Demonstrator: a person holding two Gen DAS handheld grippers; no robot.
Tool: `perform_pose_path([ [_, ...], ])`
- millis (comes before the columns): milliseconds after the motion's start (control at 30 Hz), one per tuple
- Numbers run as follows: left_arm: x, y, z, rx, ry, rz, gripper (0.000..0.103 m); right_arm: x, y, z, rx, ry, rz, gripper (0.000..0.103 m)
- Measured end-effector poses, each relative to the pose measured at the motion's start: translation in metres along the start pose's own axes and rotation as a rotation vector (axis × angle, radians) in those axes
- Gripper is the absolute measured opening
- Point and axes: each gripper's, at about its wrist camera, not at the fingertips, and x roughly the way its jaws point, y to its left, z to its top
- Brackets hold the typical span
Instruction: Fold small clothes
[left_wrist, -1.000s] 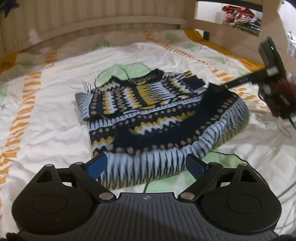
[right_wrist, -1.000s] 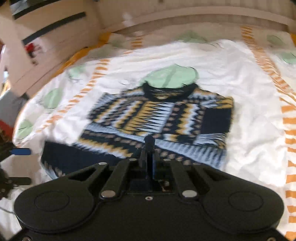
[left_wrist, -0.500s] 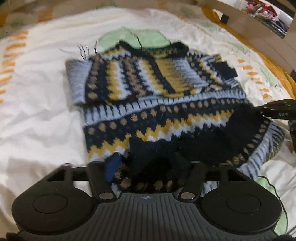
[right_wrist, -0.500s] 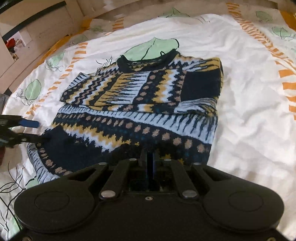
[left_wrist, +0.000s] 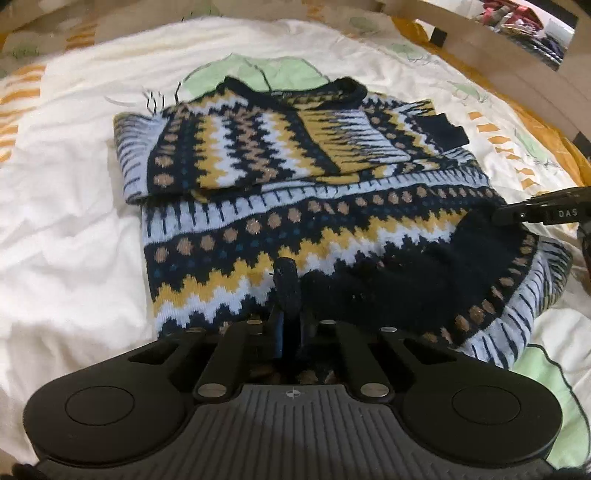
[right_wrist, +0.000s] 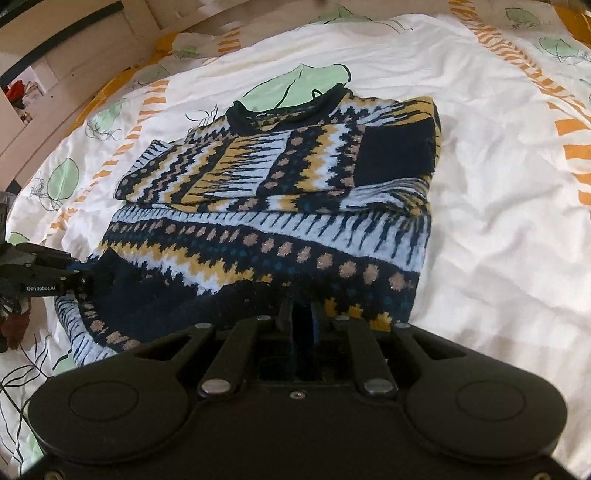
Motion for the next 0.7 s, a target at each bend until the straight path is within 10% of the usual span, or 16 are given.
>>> perform_pose_path([
  [167,-0.012,-0.007,-0.001,0.011,-0.063,0.03,0.005,-0.001,-0.002,-0.001,0.024,0.008,0.027,0.027],
  [267,-0.033,-0.013,0.002,0.017,-0.147,0.066,0.005,-0.007,0.003,-0.003,0.013,-0.002,0.065,0.012],
  [700,-0.096,-0.016,0.077,0.088,-0.466,0.169,0.006,-0.073,0.023,0.064,-0.113,-0.339,-0.053,0.011],
])
